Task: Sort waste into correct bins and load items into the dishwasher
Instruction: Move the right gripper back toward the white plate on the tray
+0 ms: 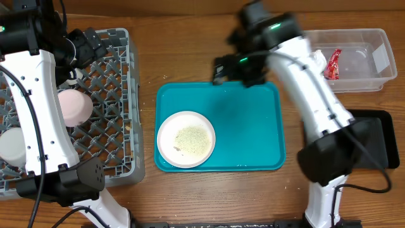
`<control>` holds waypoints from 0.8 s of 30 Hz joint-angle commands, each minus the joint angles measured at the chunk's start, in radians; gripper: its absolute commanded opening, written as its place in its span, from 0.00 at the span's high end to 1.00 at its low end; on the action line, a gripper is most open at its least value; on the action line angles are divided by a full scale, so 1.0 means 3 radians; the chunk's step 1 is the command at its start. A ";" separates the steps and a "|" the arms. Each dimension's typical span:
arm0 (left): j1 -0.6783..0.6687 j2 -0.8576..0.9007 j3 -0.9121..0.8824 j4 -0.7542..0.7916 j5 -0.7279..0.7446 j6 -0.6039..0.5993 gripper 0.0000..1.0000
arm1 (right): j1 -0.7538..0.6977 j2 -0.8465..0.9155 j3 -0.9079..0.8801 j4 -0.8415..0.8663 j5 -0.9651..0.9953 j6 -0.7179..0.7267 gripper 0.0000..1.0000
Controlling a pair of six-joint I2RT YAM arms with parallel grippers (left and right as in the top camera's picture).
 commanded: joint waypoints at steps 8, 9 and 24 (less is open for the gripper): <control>0.0011 -0.0013 0.0029 0.0003 -0.0023 0.0065 0.00 | 0.0786 -0.0031 -0.0993 0.0600 0.0893 0.0319 0.32; 0.0011 -0.0013 0.0029 0.0003 -0.0023 0.0065 0.00 | 0.0786 -0.0031 -0.1090 0.0646 0.0891 0.0347 0.34; 0.0011 -0.0013 0.0029 0.0004 -0.0023 0.0065 0.00 | 0.0767 -0.0031 -0.2047 0.1394 0.0641 0.0740 0.50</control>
